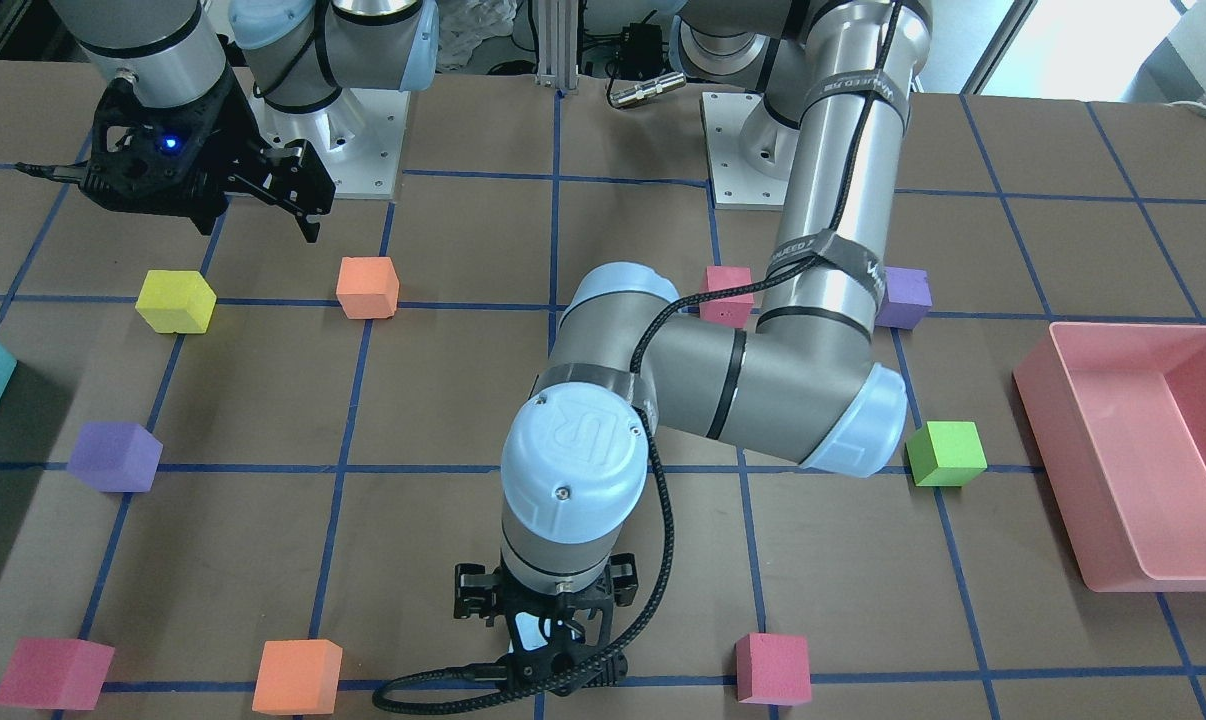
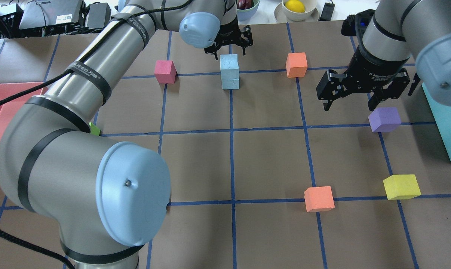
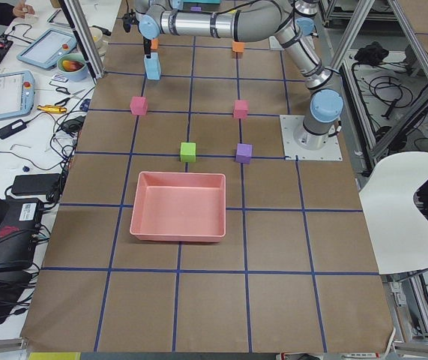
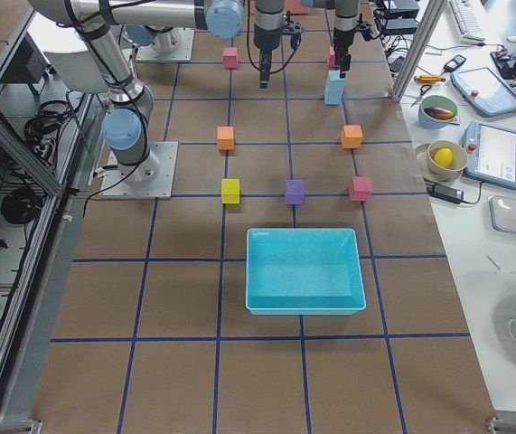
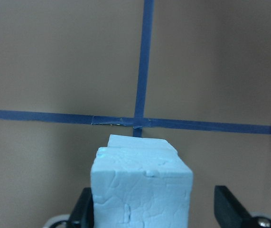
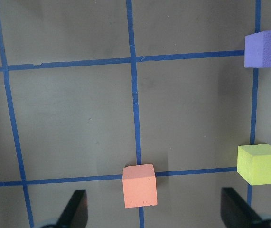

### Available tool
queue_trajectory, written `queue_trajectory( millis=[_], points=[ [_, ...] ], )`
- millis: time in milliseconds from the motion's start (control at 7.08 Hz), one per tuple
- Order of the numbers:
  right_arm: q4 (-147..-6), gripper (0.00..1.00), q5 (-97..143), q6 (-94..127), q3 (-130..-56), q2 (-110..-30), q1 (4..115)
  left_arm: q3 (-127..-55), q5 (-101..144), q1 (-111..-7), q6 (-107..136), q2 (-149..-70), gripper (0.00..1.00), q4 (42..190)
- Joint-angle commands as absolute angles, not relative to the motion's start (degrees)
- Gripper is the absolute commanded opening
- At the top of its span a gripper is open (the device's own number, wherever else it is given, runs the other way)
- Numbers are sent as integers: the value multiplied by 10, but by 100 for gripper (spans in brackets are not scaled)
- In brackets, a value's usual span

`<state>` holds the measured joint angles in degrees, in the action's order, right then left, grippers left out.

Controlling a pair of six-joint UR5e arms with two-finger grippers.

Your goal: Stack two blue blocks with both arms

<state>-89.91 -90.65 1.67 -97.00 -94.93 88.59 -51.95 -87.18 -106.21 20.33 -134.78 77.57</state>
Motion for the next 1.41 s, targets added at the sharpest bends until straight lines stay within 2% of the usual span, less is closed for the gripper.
queue_trajectory(
  millis=[0,424,707,989,1272],
  points=[
    [-899,100,-907,17,-972,-949,886,-524,-924,-1029,116,-1277,99,884],
    [-899,100,-907,15,-972,-949,886,-532,-941,-938,-62,-1184,99,1022],
    [-899,100,-907,15,-972,-948,886,-578,-941,-918,-85,-1090,96,1080],
    [-899,100,-907,14,-972,-948,886,-711,-934,-920,-83,-980,96,1071],
    [-899,100,-907,14,-973,-948,886,-854,-934,-920,-91,-906,100,967]
  ],
)
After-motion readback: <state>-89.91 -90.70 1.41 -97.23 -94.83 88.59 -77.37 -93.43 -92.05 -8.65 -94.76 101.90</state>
